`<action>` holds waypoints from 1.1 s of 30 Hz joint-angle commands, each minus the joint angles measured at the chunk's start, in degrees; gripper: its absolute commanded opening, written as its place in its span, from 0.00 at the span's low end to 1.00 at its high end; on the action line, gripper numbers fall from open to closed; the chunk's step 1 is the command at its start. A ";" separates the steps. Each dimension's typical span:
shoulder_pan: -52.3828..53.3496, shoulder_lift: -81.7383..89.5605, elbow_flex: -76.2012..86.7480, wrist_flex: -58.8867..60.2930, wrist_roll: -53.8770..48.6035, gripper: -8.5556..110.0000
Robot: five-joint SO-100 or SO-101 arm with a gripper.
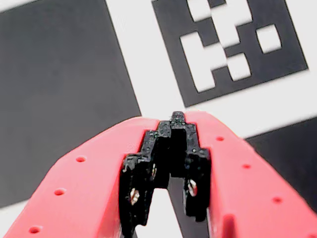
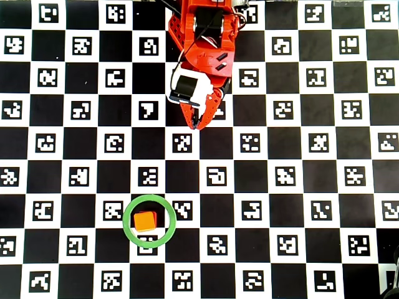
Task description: Grab the red cube then put it in the green circle then put the blue cube on top and finally the orange cube on top
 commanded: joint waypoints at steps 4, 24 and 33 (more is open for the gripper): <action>-0.62 3.52 2.99 5.62 -1.93 0.03; 1.41 4.83 4.92 15.64 -9.40 0.03; 1.41 4.83 4.92 15.73 -9.76 0.03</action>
